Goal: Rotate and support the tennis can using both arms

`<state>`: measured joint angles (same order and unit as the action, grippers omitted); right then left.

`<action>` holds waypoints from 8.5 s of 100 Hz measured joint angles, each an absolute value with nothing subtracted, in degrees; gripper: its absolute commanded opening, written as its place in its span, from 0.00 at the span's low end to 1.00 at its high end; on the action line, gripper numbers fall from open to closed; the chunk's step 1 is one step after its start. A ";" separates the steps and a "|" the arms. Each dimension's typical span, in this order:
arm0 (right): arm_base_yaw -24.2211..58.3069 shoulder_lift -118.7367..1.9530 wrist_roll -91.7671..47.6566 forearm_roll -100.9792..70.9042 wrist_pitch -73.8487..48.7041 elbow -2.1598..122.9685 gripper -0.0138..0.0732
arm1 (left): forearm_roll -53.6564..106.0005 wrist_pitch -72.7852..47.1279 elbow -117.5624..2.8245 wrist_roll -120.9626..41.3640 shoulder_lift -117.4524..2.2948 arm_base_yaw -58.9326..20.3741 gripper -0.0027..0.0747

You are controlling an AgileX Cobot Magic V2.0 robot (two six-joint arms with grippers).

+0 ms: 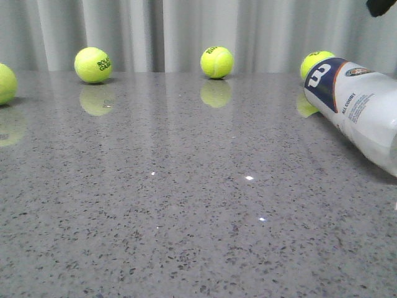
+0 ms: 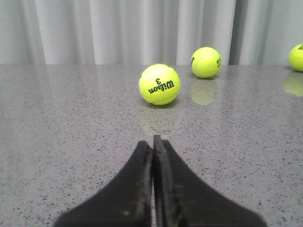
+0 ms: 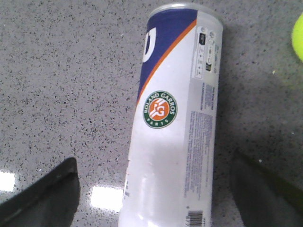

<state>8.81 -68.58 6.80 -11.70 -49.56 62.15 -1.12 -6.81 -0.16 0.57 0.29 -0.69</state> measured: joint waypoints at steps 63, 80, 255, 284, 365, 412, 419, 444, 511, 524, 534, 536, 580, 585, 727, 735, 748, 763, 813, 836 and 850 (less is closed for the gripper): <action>9.08 -87.74 8.82 -11.83 -48.60 62.95 0.54 | -1.12 -6.81 -0.16 0.57 0.29 -0.69 0.01; 9.89 -87.74 8.82 -11.83 -48.99 63.43 0.43 | -1.12 -6.81 -0.16 0.57 0.29 -0.69 0.01; 32.52 -101.30 -59.37 -8.18 -58.58 82.27 0.93 | -1.12 -6.81 -0.16 0.57 0.29 -0.69 0.01; 32.52 -101.30 -59.24 -8.18 -58.58 82.27 0.91 | -1.12 -6.81 -0.16 0.57 0.29 -0.69 0.01; 32.52 -91.07 -59.22 -8.18 -57.37 82.27 0.91 | -1.12 -6.81 -0.16 0.57 0.29 -0.69 0.01; 32.52 -84.61 -20.87 1.23 -57.13 82.27 0.08 | -1.12 -6.81 -0.16 0.57 0.29 -0.69 0.01; 32.52 -84.06 -13.58 3.06 -57.13 82.27 0.09 | -1.12 -6.81 -0.16 0.57 0.29 -0.69 0.01; 31.52 -80.34 3.19 4.64 -56.58 80.81 0.08 | -1.12 -6.81 -0.16 0.57 0.29 -0.69 0.01; 10.53 -53.49 10.80 3.89 -40.47 52.24 0.08 | -1.12 -6.81 -0.16 0.57 0.29 -0.69 0.01; 6.40 -47.08 10.80 3.68 -37.89 46.59 0.08 | -1.12 -6.81 -0.16 0.57 0.29 -0.69 0.01; 4.00 -42.22 10.80 3.53 -36.05 42.64 0.08 | -1.12 -6.81 -0.16 0.57 0.29 -0.69 0.01; 3.55 -41.16 10.80 3.53 -35.63 41.79 0.08 | -1.12 -6.81 -0.16 0.57 0.29 -0.69 0.01; 0.79 -20.39 10.80 3.40 -27.94 26.49 0.08 | -1.12 -6.81 -0.16 0.57 0.29 -0.69 0.01; 0.79 -18.85 10.80 3.40 -27.83 25.53 0.08 | -1.12 -6.81 -0.16 0.57 0.29 -0.69 0.01; 0.79 -16.97 10.80 3.40 -27.70 23.72 0.08 | -2.41 -16.95 -5.48 0.57 0.16 -0.69 0.01; 0.79 -16.97 10.80 3.40 -27.70 23.72 0.08 | -2.41 -18.65 -8.78 0.57 -1.60 -0.69 0.01; 0.79 -16.97 10.80 3.40 -27.70 23.72 0.08 | -0.99 -22.15 -14.77 0.57 -6.83 -0.69 0.01; 0.79 -16.97 10.89 3.40 -27.70 23.72 0.08 | 1.61 -30.07 -21.34 0.57 -14.22 -1.42 0.01; 0.79 -16.97 10.89 3.40 -27.70 23.72 0.08 | 11.15 -38.78 -33.14 0.57 -39.80 -2.47 0.72; 0.79 -16.97 10.89 3.40 -27.70 23.72 0.08 | 23.54 -42.31 -38.56 -6.64 -49.90 -3.75 0.74; 0.79 -16.97 10.89 3.40 -27.70 23.72 0.08 | 34.31 -45.09 -41.57 -14.08 -55.69 -7.06 0.74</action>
<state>0.79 -16.97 10.89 3.40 -27.70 23.72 34.31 -45.09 -41.57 -14.08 -55.69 -7.06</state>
